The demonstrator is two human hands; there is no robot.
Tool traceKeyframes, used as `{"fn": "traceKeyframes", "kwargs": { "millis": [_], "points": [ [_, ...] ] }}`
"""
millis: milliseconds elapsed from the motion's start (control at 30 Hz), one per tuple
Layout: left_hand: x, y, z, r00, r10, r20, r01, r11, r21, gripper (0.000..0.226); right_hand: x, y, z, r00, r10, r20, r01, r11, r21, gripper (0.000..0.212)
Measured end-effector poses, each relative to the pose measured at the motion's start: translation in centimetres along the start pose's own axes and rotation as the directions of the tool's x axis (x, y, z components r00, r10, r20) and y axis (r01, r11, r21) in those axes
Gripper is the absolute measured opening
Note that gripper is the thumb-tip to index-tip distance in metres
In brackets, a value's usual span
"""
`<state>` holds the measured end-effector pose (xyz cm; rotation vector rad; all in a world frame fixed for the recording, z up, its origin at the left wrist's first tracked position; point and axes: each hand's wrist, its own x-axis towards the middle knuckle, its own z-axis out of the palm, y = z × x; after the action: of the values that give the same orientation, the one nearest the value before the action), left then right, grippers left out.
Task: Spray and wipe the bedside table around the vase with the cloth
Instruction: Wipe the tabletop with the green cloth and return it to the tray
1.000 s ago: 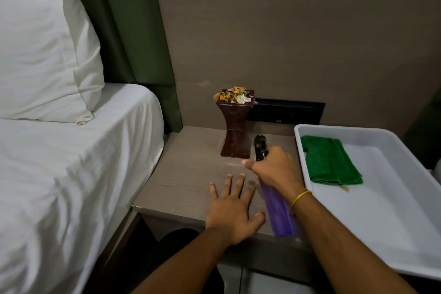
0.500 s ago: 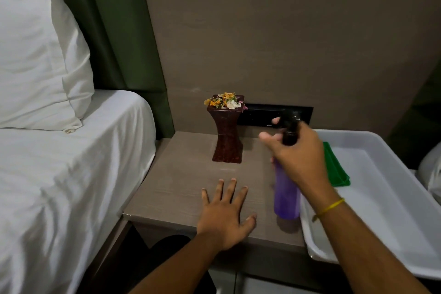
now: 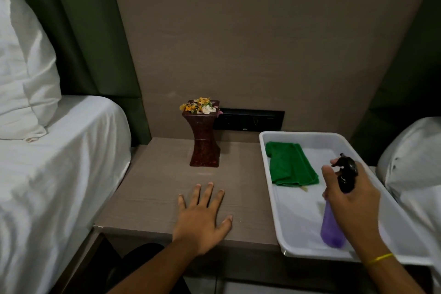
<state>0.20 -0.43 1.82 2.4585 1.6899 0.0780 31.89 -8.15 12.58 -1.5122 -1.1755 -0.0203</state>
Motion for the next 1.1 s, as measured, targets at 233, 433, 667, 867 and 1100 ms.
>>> {"fn": "traceKeyframes", "kwargs": {
  "millis": [233, 433, 667, 867, 1100],
  "points": [
    [0.1, 0.1, -0.3, 1.0, 0.0, 0.009, 0.0, 1.0, 0.011, 0.089, 0.0, -2.3, -1.8, 0.993, -0.023, -0.114, 0.015, 0.997, -0.071, 0.063],
    [0.1, -0.2, 0.3, 1.0, -0.001, -0.021, 0.001, 1.0, 0.021, 0.086, 2.5, -8.7, -2.8, 0.781, -0.508, -0.364, 0.466, 0.861, -0.201, 0.035],
    [0.1, 0.1, -0.1, 1.0, -0.013, 0.022, 0.013, 1.0, 0.003, 0.088, 6.5, -7.0, 10.6, 0.942, 0.097, 0.321, 0.03, 0.929, -0.37, 0.013],
    [0.1, -0.3, -3.0, 0.996, 0.04, 0.083, -0.033, 0.997, -0.075, 0.083, 5.8, 1.0, 14.9, 0.756, 0.521, 0.395, -0.185, 0.75, -0.636, 0.056],
    [5.6, -2.5, -14.1, 0.858, 0.24, -0.453, -0.274, 0.962, -0.01, 0.026, 5.6, 2.1, 15.8, 0.843, 0.46, 0.279, -0.2, 0.75, -0.631, 0.027]
  ]
}}
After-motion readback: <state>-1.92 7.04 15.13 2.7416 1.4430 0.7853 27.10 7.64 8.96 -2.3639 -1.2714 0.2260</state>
